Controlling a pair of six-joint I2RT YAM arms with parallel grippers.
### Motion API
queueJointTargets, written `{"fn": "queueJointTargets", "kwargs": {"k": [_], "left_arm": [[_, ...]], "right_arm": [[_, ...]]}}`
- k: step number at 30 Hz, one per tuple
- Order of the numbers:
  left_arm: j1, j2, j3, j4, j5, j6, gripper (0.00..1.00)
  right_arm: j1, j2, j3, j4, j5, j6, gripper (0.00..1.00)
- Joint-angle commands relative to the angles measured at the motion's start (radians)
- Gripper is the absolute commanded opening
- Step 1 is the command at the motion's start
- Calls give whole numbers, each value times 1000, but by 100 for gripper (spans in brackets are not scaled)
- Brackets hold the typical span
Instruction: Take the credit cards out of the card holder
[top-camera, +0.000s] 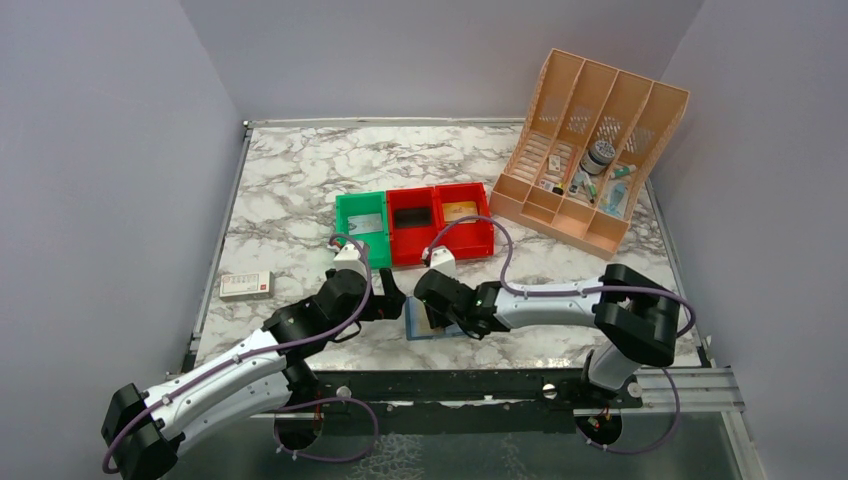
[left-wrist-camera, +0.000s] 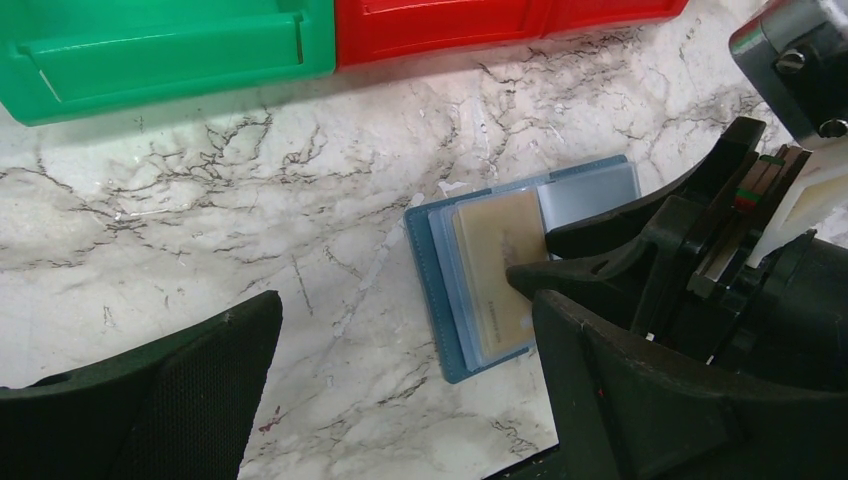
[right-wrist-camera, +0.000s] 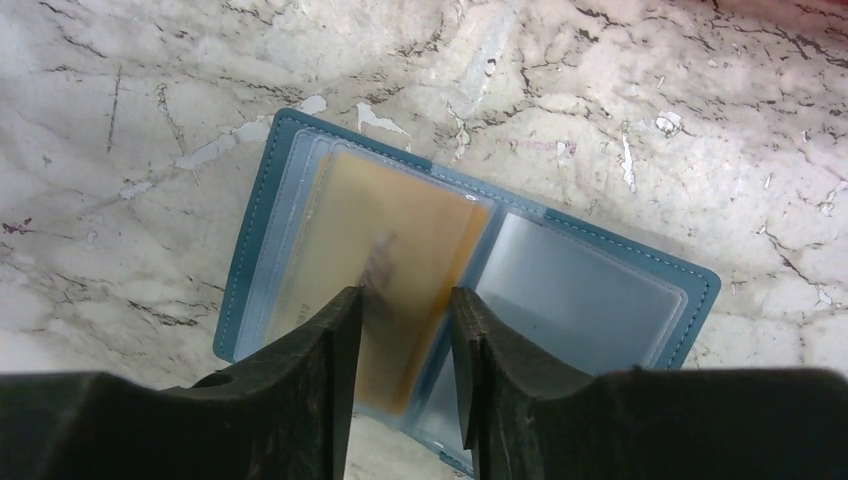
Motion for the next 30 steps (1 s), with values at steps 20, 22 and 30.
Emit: {"fn": "queueJointTargets", "kwargs": {"k": [20,22,30], "left_arm": [[3,112,-6,120,128,56,97],[3,136,-5,147,154,66,95],[3,214,-5,256,237,72,71]], "right_arm": [[-183,-93,-272,449,-382,42,1],[-224,-95,-314,501,-434,61,1],[-302,-56,-410,646,-547,125,1]]}}
